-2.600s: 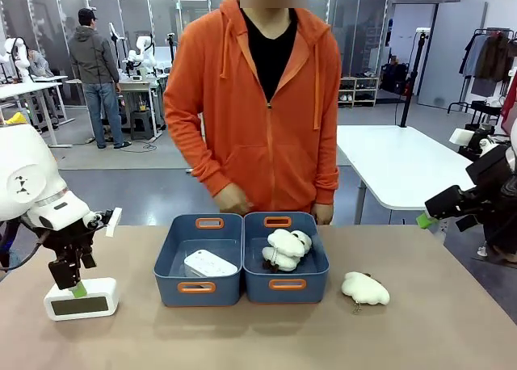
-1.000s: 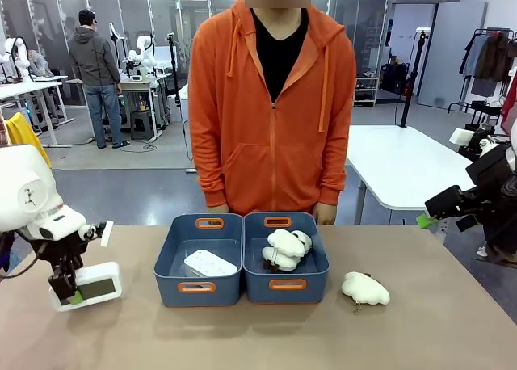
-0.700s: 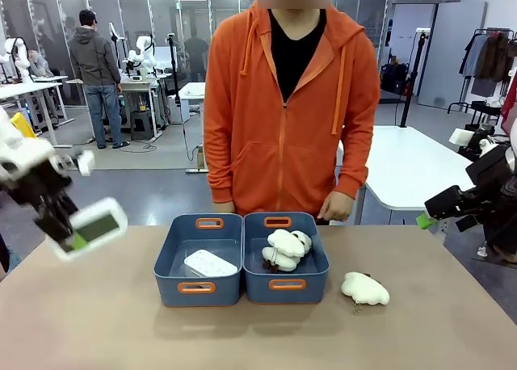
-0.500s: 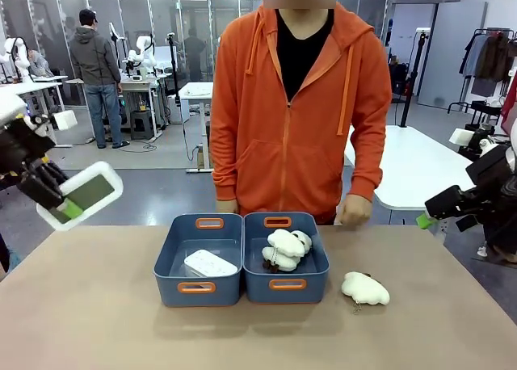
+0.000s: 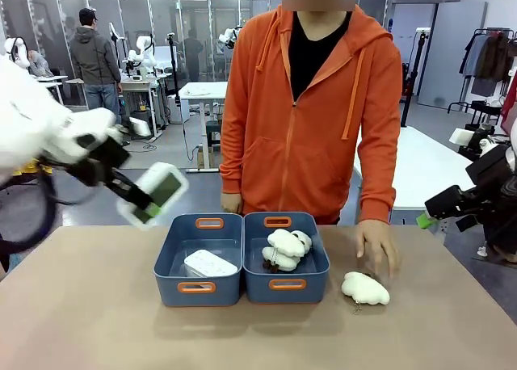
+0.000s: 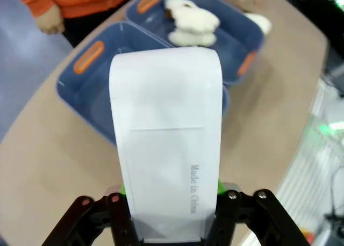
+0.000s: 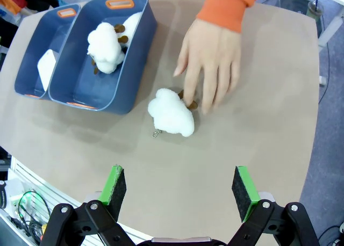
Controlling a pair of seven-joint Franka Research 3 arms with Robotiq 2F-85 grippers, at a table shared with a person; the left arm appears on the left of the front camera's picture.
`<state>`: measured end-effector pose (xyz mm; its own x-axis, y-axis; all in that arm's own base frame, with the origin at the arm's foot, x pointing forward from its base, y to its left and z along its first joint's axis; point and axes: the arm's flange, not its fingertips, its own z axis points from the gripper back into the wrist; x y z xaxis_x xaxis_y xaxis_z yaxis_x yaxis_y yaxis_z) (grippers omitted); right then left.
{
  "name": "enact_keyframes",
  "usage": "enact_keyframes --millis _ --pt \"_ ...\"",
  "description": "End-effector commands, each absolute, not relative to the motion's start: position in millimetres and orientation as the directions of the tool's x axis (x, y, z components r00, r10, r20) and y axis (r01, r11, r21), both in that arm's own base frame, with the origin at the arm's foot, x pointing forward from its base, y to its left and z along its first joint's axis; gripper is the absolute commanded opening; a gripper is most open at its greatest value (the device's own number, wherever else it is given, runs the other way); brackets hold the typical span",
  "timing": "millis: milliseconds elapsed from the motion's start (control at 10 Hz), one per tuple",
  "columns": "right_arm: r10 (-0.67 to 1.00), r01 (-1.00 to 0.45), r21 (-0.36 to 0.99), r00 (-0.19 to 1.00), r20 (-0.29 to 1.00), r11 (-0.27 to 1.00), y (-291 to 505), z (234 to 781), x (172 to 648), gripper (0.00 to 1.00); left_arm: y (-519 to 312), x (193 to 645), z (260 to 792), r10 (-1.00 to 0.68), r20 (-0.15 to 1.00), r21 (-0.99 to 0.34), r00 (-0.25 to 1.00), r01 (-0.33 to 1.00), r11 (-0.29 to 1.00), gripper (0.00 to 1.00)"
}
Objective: Sort the digital clocks into the basket.
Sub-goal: Pick up the Digital clock from the table and place it into the empty Plastic storage basket.
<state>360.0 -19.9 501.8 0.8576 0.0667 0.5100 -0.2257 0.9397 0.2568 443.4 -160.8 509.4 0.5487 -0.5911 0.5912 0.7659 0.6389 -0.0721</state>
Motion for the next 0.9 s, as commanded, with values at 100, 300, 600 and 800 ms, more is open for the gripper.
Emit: enact_keyframes --millis 100,300,600,800 --pt "0.058 -0.212 0.253 0.861 0.505 0.944 -18.6 501.2 360.7 1.00 -208.2 493.4 448.1 -0.548 0.484 -0.045 0.682 0.644 0.763 0.00" --pt "0.058 -0.212 0.253 0.861 0.505 0.944 -18.6 501.2 360.7 1.00 -217.7 518.0 409.3 -0.529 0.461 -0.003 0.713 0.597 0.802 0.00" --pt "0.058 -0.212 0.253 0.861 0.505 0.944 -18.6 501.2 360.7 1.00 -213.8 516.1 396.8 -0.512 0.479 -0.112 0.713 0.628 0.770 0.00" --pt "0.058 -0.212 0.253 0.861 0.505 0.944 -18.6 501.2 360.7 1.00 -206.8 519.0 393.9 -0.502 0.467 -0.119 0.728 0.614 0.780 0.72"
